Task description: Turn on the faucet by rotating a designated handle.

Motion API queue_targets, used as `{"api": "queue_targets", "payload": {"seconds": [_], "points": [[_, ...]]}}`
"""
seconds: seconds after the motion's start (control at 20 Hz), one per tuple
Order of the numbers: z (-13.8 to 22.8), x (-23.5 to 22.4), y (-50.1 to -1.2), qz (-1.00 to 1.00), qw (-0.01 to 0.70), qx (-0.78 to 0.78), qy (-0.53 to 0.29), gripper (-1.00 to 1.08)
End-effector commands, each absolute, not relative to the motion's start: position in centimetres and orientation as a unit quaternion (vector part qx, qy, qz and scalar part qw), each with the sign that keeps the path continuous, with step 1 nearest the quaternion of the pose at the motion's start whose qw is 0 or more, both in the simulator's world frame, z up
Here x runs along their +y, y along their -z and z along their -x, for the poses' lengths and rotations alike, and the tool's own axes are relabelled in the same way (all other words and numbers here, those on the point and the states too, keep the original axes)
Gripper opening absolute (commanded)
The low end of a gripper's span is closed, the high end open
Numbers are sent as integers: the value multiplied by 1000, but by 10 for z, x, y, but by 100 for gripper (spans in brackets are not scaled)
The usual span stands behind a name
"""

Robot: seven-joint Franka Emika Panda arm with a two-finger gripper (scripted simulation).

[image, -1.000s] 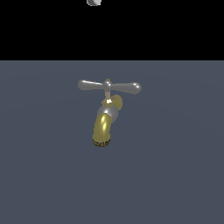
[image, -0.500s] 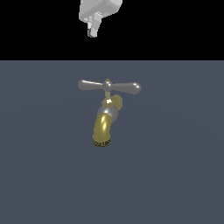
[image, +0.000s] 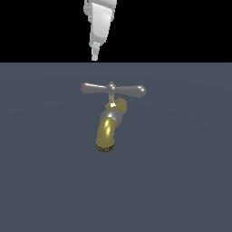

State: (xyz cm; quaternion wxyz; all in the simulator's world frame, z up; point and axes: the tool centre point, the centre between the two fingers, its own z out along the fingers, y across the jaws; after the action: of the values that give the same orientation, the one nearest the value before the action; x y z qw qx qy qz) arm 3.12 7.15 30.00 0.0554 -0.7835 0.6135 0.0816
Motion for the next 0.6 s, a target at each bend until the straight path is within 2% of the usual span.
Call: {"api": "queue_targets", "payload": {"seconds": [0.0,0.55], "points": [[-42,76,-285,762,47,642,-76,-100],[-80,92,-227,669,12,743,-35,-100]]}}
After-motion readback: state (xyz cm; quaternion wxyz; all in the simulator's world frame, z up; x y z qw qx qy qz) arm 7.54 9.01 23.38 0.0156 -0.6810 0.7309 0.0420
